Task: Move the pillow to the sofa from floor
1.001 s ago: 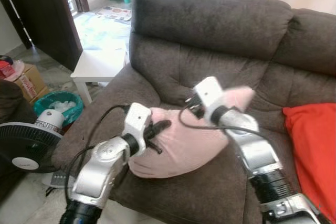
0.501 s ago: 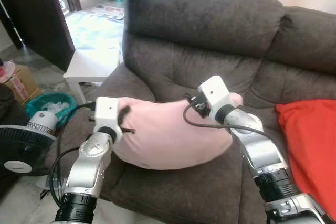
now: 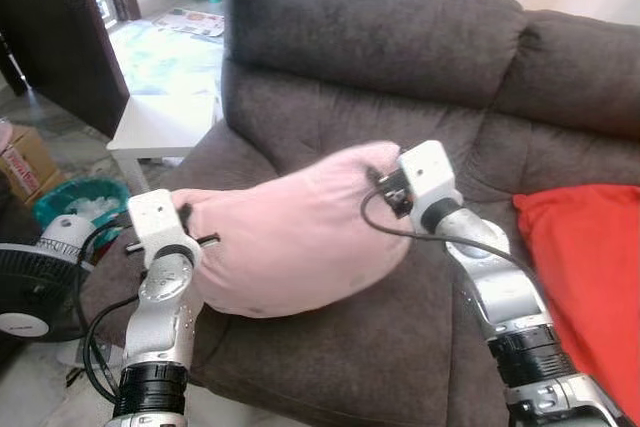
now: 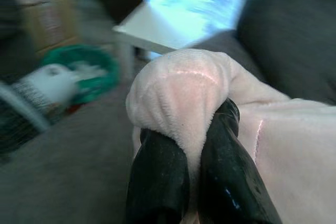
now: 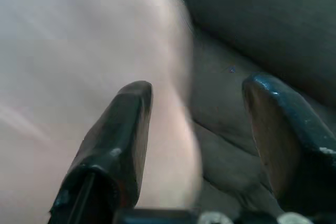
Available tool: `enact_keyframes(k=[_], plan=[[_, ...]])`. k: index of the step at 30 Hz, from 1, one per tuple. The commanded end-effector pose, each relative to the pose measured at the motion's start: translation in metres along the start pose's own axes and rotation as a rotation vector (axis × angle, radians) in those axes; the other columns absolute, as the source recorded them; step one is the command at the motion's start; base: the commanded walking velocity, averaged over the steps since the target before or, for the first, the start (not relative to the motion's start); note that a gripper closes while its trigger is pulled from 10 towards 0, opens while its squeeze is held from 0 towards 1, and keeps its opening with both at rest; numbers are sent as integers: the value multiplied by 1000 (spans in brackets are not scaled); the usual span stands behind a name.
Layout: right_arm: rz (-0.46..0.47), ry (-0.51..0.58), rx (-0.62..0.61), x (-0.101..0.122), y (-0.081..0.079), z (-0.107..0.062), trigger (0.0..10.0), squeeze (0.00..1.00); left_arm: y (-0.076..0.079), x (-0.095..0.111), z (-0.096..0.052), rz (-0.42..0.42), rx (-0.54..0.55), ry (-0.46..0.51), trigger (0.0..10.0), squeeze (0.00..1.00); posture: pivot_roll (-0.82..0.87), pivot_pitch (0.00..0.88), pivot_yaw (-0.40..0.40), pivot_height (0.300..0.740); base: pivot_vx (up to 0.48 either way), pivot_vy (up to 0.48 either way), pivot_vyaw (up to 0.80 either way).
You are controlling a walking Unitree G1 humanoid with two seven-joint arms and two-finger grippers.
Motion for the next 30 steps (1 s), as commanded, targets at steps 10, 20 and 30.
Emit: enact_keyframes(k=[10,20,30], plan=[[20,-35,-111,-12,16,-4,10000,0,-17,21,10,-130,183,96,10000,0,139,33,-75,740,0,0,0],[32,-39,-107,-15,9,-3,10000,0,65,31,15,-195,-301,53,10000,0,140,39,-76,740,0,0,0],[63,-73,-117,-35,6,-10,10000,0,35,23,31,-299,-127,30,10000,0,138,46,-77,740,0,0,0]])
Point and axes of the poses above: a point about 5 cm out from each wrist's last joint towards the gripper, its own z axis pointing out of the wrist towards the gripper, its own x axis along the axis of the wrist's last joint, y = z × x, the point moved 1 cm from there along z, pointing out of the wrist towards the gripper
